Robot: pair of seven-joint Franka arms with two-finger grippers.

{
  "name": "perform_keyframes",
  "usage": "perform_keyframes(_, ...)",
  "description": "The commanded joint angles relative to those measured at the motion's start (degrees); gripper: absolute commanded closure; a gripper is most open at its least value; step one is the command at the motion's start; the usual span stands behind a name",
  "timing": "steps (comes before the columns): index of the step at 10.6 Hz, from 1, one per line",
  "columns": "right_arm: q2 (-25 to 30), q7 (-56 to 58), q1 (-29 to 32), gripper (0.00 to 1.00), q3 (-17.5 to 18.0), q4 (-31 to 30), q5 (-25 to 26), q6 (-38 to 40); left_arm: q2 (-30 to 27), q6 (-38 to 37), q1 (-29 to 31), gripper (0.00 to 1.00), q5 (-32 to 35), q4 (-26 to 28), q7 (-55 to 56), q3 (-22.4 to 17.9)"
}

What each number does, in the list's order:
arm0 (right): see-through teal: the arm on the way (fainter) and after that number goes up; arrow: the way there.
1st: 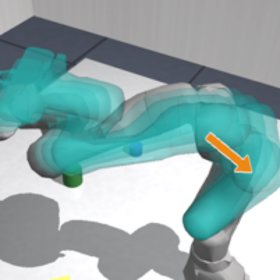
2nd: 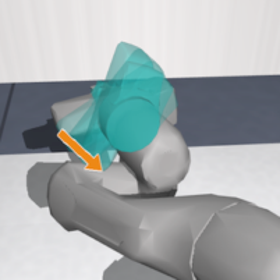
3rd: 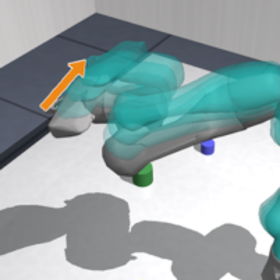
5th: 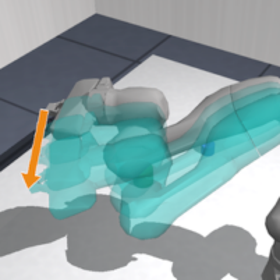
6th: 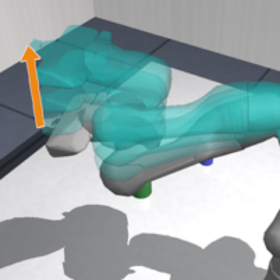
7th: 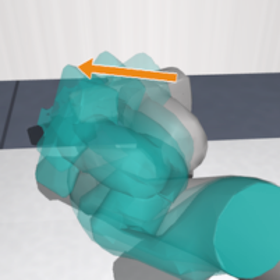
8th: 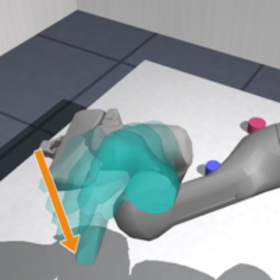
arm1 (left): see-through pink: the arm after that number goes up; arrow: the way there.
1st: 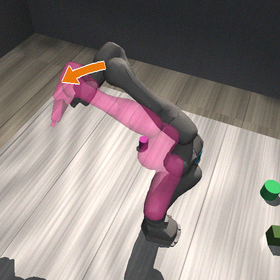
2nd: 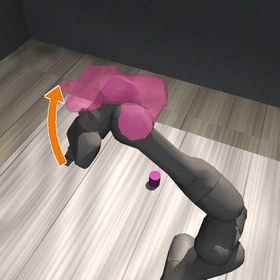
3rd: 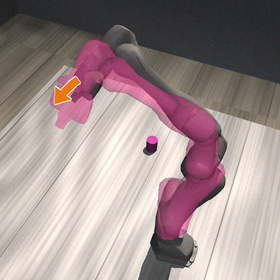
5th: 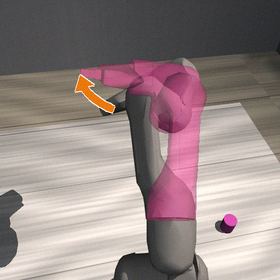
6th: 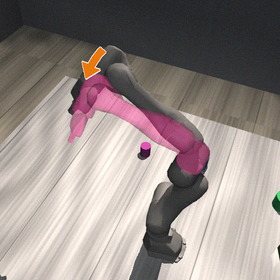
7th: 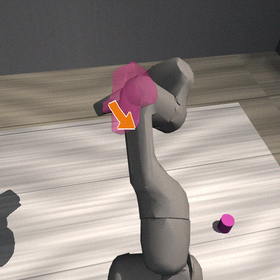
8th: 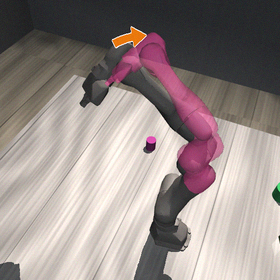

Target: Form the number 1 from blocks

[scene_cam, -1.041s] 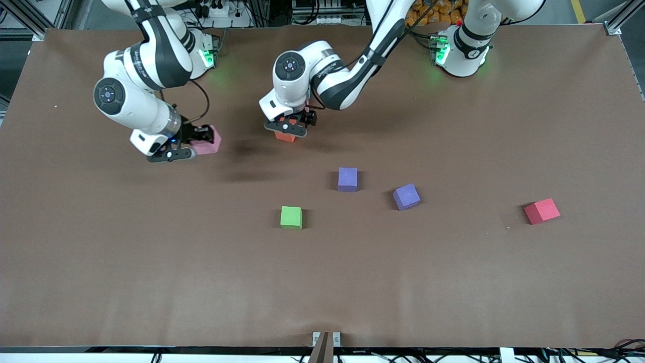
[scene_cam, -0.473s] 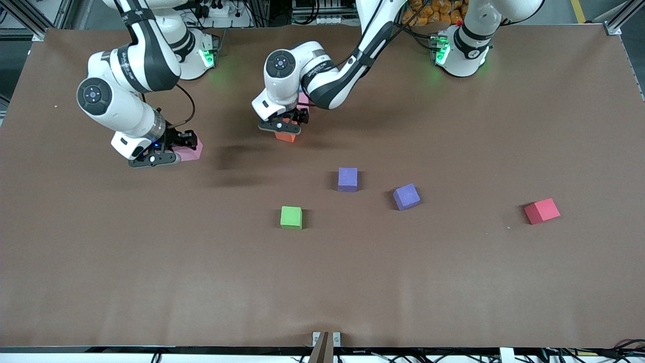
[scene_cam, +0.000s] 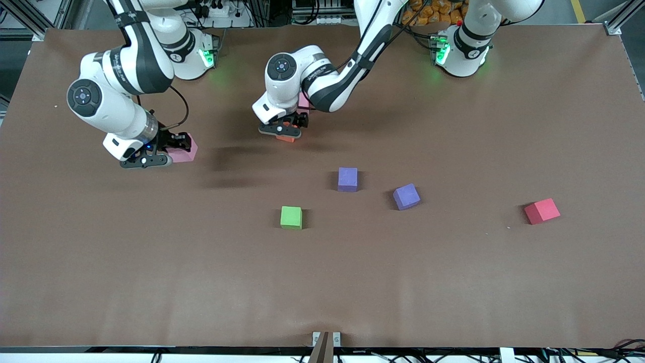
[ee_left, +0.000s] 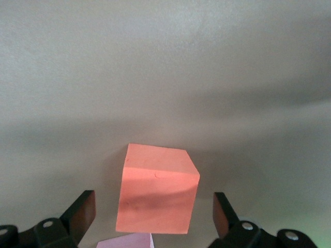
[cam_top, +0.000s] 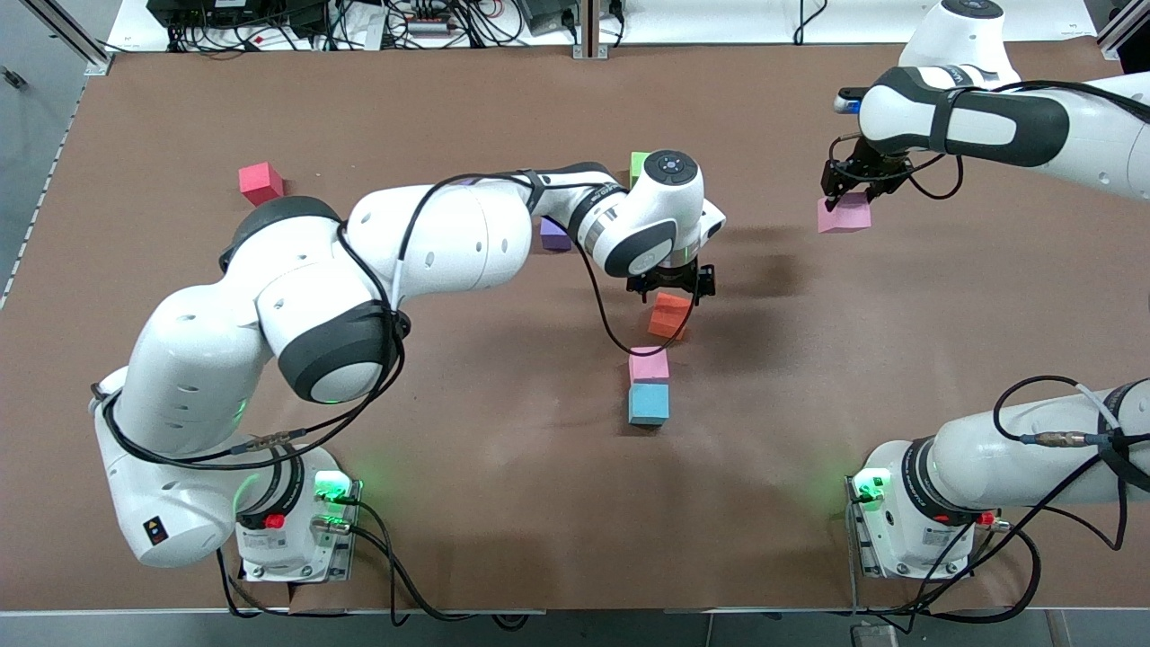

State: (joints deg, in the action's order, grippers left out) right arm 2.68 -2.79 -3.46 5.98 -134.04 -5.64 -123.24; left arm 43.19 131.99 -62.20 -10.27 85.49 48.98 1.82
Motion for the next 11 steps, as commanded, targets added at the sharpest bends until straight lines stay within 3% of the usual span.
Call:
perform_keyframes(1, -1.01, 0.51, 0.91, 0.47, -1.23, 0.27, 0.46, 0.37, 1.37, 1.07, -1.25, 0.00, 0.61, -1.47, 0.42, -1.03)
perform_keyframes(8, -1.72, 0.25, 0.91, 0.47, -1.59, 0.36, 0.11, 0.29, 3.22, 4.24, -1.96, 0.00, 1.22, -1.21, -1.34, -1.03)
perform_keyframes(9, -1.72, 0.16, 0.91, 0.47, -1.59, 0.27, 0.11, 0.29, 3.22, 4.24, -1.96, 0.05, 1.31, -1.12, -1.95, -1.03)
perform_keyframes(11, -1.80, 0.16, 0.91, 0.47, -1.59, 0.36, 0.11, 0.29, 2.87, 4.24, -1.96, 0.80, 1.31, -0.94, -3.18, -1.03)
